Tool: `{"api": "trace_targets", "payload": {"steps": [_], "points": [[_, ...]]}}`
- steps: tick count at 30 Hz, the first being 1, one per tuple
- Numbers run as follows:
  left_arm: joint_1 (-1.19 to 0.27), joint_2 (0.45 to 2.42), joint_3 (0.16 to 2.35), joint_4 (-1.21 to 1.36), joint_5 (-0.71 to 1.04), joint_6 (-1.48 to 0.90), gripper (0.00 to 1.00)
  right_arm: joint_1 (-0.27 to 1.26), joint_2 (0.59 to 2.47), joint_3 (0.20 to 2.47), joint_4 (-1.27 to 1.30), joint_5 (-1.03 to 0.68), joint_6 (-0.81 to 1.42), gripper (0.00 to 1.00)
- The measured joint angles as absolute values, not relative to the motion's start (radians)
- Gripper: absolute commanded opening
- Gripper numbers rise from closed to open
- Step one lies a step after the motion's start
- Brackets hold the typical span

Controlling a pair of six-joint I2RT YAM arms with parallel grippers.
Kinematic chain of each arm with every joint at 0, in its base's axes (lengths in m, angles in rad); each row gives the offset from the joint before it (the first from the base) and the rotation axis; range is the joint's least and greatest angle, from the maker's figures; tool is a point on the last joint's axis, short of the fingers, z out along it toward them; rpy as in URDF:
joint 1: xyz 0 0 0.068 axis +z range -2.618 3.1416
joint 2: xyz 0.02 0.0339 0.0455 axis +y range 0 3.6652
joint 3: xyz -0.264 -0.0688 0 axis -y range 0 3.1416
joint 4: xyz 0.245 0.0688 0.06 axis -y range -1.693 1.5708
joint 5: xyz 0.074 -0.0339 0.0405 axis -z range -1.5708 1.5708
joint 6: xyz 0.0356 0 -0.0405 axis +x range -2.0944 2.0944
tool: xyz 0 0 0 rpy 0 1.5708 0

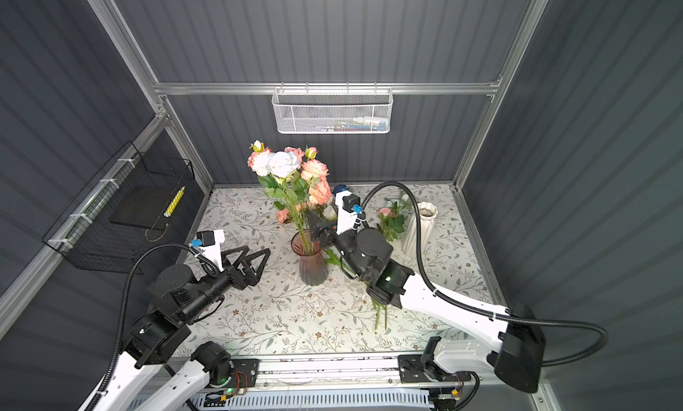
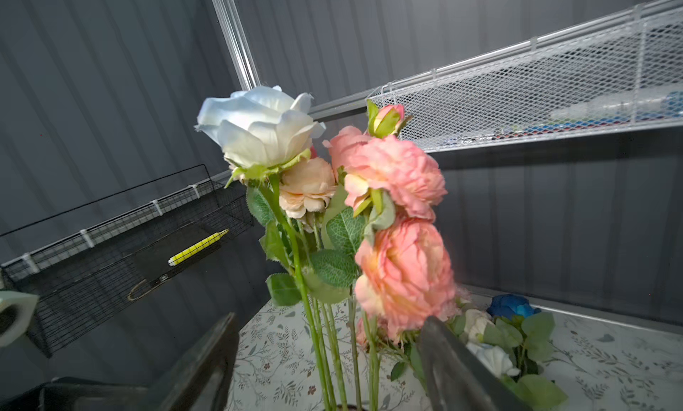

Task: Arrange the flowers into the vase
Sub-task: 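Lower the peach ranunculus into the pink vase and open the right gripper, then withdraw the right gripper and grasp a white rose spray stem in the bunch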

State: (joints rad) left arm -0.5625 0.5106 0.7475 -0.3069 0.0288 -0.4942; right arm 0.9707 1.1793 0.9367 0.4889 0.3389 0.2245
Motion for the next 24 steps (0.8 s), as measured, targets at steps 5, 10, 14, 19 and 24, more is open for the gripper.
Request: {"api": "trace_targets", "payload": {"steps": [5,10,14,19,24], "points": [[-0.562,0.508,0.748,-0.307,0.030,-0.494,1.00,0.968,0.999,0.856,0.299,0.305,0.305,0.83],[-0.562,0.502,0.746,-0.307,0.033,-0.494,1.00,0.957,0.858,0.799,0.093,0.302,0.379,0.75],[-0.562,0.502,0.737,-0.299,0.037,-0.495,1.00,0.878,0.870,0.791,-0.073,0.247,0.440,0.64],[-0.562,0.503,0.726,-0.296,0.044,-0.495,1.00,0.744,1.017,0.793,-0.244,0.166,0.511,0.49],[-0.562,0.501,0.726,-0.296,0.044,-0.495,1.00,0.653,1.130,0.786,-0.334,0.192,0.570,0.46]]}}
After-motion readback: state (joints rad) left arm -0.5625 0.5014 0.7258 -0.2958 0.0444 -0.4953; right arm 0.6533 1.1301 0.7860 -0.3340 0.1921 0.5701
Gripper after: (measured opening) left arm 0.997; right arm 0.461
